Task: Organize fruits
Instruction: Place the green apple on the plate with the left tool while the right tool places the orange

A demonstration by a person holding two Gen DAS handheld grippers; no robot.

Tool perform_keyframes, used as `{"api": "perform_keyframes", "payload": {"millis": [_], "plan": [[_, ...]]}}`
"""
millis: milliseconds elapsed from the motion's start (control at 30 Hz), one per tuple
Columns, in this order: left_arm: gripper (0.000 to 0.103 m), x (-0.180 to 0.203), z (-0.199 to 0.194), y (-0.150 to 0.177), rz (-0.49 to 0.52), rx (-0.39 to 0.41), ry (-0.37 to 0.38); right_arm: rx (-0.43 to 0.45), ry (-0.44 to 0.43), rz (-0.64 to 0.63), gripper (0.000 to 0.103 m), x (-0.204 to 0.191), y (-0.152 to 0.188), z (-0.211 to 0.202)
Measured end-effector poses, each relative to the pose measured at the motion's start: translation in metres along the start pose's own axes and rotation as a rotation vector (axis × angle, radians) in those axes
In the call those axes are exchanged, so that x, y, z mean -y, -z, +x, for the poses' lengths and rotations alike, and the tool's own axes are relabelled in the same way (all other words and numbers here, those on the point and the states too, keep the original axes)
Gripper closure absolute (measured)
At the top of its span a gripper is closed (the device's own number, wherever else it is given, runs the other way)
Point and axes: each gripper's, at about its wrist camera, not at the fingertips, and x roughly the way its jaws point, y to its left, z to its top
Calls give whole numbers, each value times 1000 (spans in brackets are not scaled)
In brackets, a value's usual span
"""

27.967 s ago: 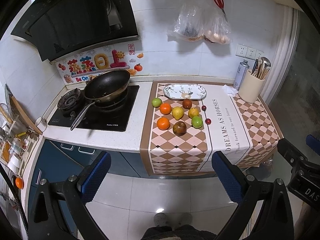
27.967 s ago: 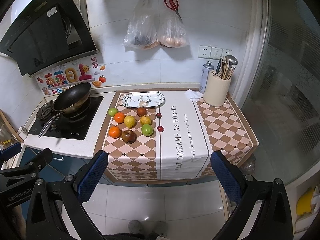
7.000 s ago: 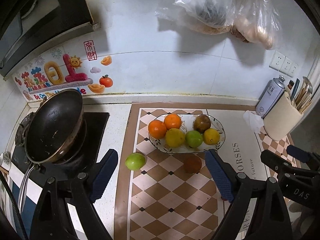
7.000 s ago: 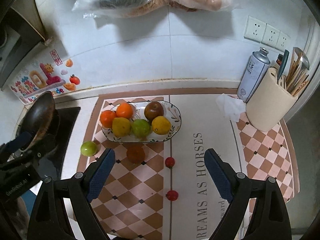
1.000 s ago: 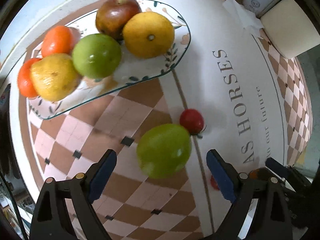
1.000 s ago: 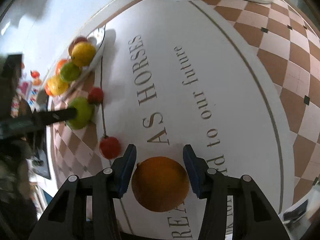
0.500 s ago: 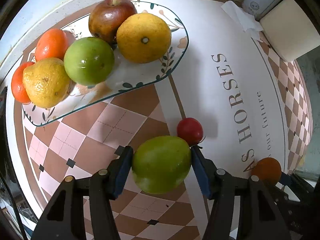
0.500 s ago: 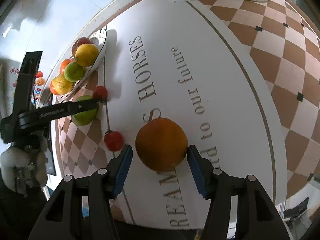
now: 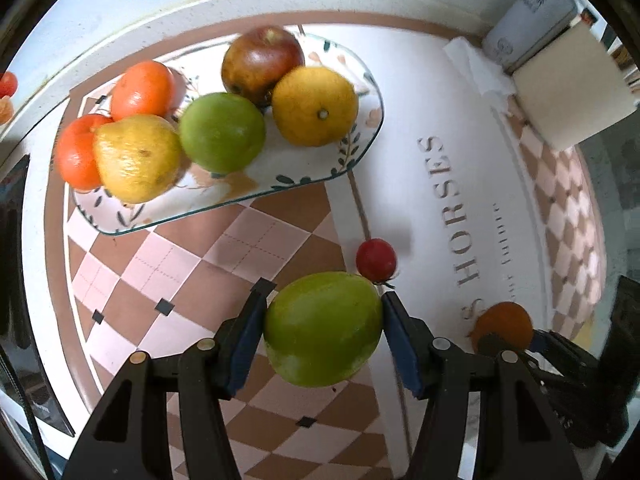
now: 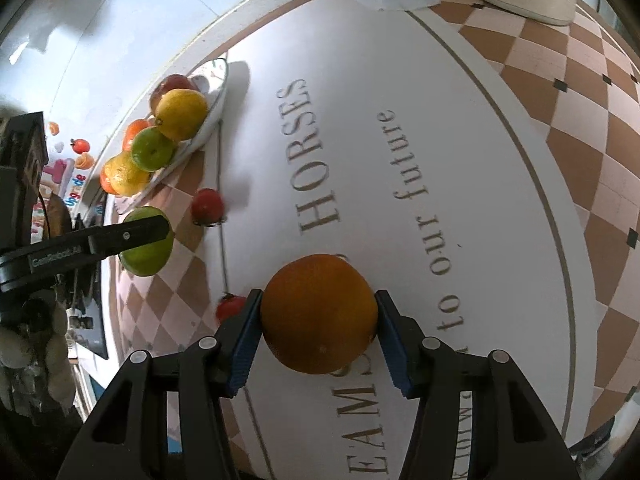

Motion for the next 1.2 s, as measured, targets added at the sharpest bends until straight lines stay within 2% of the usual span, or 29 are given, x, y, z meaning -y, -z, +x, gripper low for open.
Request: {"api": "perform_keyframes", "payload": {"millis": [133, 300, 500, 633, 767, 933, 1033, 1067, 1133, 1167, 1200], "plan": [[47, -9, -30, 1, -37, 39, 55, 37, -79, 9, 46, -15, -18, -14], [47, -30, -66, -28, -106, 99, 119, 84, -177, 6, 46, -42, -51, -28], [47, -57, -74, -92, -138, 152, 66, 155, -216, -41, 46, -80, -125, -24], [47, -78, -42, -139, -158, 91, 4, 149, -195, -65, 46, -105, -178, 1], [47, -95, -15, -159, -173, 23, -29, 77, -163, -72, 46, -119, -213, 41], [46, -103, 2, -164, -190, -35, -34, 0, -145, -76, 46, -123, -219, 74], [46, -102, 1, -165, -198, -36, -15, -29, -137, -72, 45, -117, -217, 84], [45, -102, -1, -165, -204, -31, -16, -34, -129, -62, 43, -116, -218, 86], [38, -103, -6, -166, -216, -19, -11, -37, -126, -55, 19, -111, -219, 86], [23, -104, -9, -167, -218, -10, -10, -38, -122, -52, 14, -111, -220, 84], [16, -105, -12, -166, -217, -6, -15, -34, -116, -52, 12, -110, -221, 82]]}}
